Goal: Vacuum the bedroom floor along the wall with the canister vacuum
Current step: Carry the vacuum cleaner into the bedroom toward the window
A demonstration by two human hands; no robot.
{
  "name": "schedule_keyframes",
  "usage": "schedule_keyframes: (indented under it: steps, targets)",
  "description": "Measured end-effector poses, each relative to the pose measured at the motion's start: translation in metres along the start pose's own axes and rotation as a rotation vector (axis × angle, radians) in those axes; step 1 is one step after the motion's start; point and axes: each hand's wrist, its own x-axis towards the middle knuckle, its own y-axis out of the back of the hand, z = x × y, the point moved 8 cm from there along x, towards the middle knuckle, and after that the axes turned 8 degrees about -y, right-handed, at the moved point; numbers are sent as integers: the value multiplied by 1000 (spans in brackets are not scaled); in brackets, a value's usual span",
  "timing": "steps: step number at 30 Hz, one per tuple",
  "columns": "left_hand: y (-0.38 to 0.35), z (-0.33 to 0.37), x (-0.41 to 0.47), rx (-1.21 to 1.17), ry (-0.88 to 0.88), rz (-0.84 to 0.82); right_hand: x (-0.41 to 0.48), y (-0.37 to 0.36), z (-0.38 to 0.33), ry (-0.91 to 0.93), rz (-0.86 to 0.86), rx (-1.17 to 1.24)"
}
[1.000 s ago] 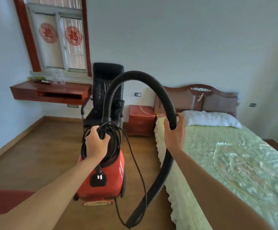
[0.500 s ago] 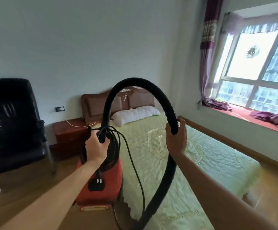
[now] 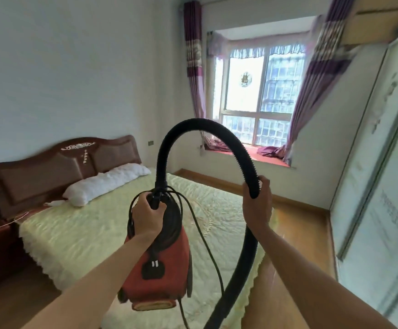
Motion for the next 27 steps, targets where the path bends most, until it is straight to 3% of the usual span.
schedule_keyframes:
  steps: [16,27]
  targets:
    - [-274,126,-28,-142,-61,-206,160,165,146,-54,195,-94]
    - [-426,172,-24,-241,-97,-355,230,222,214,-142,331,-184]
